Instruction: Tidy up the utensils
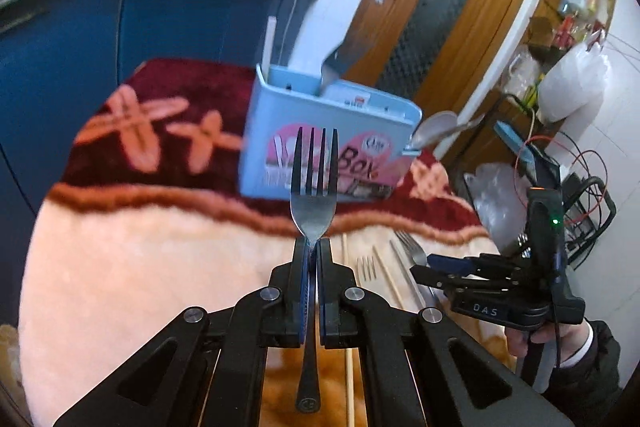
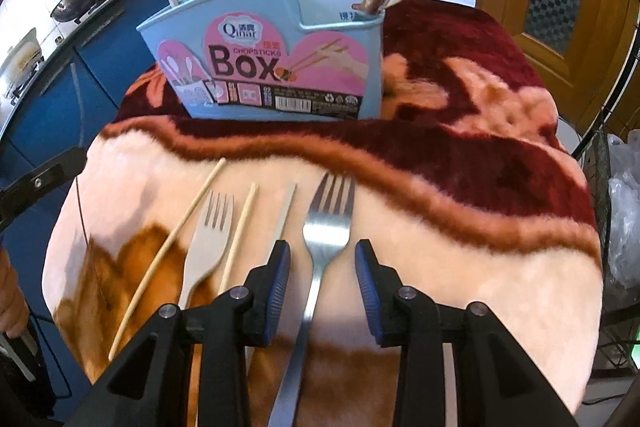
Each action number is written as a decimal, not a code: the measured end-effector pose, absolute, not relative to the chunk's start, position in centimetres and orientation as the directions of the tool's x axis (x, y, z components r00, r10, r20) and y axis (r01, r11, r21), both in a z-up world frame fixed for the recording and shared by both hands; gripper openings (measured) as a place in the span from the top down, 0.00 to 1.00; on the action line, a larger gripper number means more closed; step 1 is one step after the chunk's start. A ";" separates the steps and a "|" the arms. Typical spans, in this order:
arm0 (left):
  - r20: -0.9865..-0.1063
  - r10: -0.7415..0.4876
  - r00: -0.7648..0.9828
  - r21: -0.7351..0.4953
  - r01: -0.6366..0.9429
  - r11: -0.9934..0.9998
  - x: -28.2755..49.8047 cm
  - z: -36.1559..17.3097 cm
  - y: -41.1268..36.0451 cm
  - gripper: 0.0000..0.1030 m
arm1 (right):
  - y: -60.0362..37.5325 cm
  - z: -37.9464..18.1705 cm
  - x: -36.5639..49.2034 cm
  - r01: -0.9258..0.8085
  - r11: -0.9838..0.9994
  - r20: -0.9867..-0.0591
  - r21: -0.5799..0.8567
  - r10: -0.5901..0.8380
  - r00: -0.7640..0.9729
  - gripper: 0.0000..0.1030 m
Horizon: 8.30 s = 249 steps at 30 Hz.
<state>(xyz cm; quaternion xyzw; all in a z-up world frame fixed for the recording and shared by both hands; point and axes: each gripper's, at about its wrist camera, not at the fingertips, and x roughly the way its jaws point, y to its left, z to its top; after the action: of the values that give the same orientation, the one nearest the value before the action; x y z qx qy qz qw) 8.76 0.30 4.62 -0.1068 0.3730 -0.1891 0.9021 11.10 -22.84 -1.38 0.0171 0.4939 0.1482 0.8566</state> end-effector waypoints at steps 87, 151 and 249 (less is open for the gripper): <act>-0.371 -0.239 0.897 -0.193 0.177 0.965 19.4 6.2 -1.3 0.96 | -21.7 11.8 19.0 -0.146 0.977 -0.228 0.152 0.179 0.957 0.97; -0.757 -0.247 0.605 -0.050 0.323 0.945 9.5 0.3 -7.1 0.61 | -27.1 1.6 2.9 -0.114 0.941 -0.596 0.319 0.292 0.748 0.59; -0.234 -0.263 0.936 -0.205 0.216 0.955 15.5 14.0 -0.1 0.96 | -22.6 10.8 10.4 -0.253 0.936 -0.368 0.246 0.332 0.869 0.94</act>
<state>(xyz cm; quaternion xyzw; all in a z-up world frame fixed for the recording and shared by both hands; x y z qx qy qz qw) 15.52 -0.12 14.02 -0.0884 0.1302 -0.1222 0.9799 10.37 -22.64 10.83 0.0955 0.2065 0.1518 0.9619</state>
